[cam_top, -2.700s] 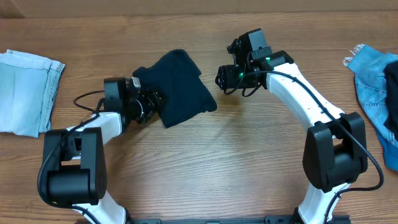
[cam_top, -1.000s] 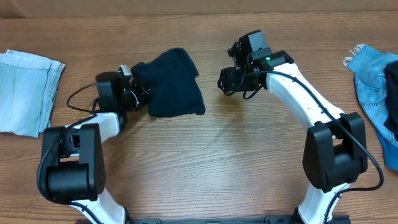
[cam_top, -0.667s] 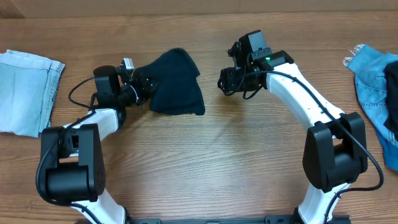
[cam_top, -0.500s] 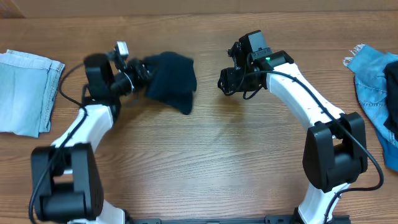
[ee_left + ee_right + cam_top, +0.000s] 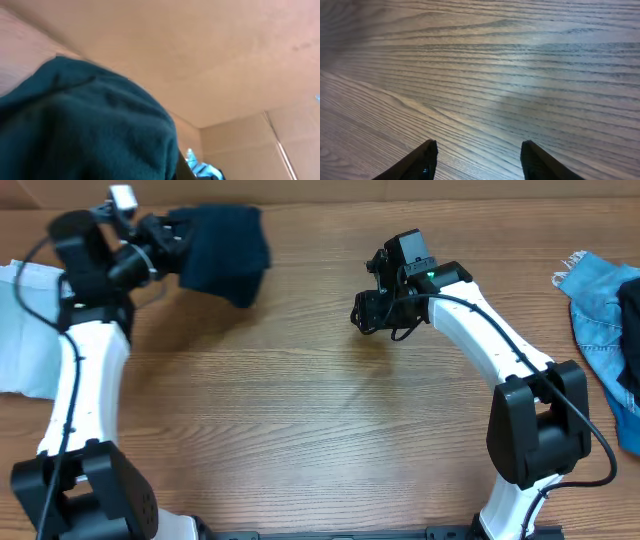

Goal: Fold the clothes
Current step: 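Place the teal bundle onto the light blue denim cloth with the left gripper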

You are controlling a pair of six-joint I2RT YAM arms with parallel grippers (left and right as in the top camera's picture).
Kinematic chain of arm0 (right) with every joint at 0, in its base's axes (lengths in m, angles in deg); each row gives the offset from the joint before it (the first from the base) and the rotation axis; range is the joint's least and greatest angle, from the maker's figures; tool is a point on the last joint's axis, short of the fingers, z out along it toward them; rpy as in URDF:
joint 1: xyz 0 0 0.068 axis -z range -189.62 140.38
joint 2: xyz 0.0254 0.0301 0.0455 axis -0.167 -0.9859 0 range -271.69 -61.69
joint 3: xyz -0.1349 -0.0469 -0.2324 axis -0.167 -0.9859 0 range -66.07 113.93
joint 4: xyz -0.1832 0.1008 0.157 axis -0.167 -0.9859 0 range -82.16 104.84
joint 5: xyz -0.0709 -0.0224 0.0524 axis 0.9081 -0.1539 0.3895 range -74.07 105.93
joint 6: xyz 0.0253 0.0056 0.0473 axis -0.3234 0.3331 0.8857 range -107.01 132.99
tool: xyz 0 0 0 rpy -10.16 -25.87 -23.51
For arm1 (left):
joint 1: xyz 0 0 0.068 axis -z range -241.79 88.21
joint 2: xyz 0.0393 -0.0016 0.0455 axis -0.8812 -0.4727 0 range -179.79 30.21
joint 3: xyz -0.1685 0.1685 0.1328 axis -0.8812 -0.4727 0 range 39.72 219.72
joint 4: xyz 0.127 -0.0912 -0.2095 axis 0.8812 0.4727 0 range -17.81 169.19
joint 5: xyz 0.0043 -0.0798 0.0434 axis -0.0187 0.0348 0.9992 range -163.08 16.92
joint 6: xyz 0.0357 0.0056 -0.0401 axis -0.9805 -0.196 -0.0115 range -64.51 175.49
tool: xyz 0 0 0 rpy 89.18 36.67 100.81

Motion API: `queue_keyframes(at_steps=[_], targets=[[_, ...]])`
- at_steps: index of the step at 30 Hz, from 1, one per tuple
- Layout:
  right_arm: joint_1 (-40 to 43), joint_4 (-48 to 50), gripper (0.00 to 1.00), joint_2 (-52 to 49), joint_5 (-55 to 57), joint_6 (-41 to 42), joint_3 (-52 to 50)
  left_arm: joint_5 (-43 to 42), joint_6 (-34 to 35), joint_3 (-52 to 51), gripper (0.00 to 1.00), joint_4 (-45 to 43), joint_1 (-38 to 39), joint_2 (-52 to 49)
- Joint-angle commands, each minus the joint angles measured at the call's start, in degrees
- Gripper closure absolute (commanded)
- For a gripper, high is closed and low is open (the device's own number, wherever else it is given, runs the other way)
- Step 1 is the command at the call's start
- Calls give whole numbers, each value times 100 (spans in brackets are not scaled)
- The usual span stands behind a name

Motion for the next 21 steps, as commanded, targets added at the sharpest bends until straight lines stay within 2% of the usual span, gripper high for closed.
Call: queue_keyframes(at_steps=[1, 3, 10, 16, 21], targets=[[-9, -9, 43, 37, -42, -39, 22, 81, -861, 750, 96, 785, -535, 101], [-9, -17, 42, 37, -42, -37, 20, 267, -1147, 1121, 96, 1241, -940, 101], [-9, -232, 43, 37, -39, -39, 22, 562, -1270, 1318, 96, 1318, -2002, 87], [-9, -328, 43, 37, -44, -37, 22, 1156, -1718, 1318, 96, 962, -2387, -74], [-9, -599, 43, 37, -44, -37, 22, 1335, -1707, 1320, 96, 273, -2490, -535]])
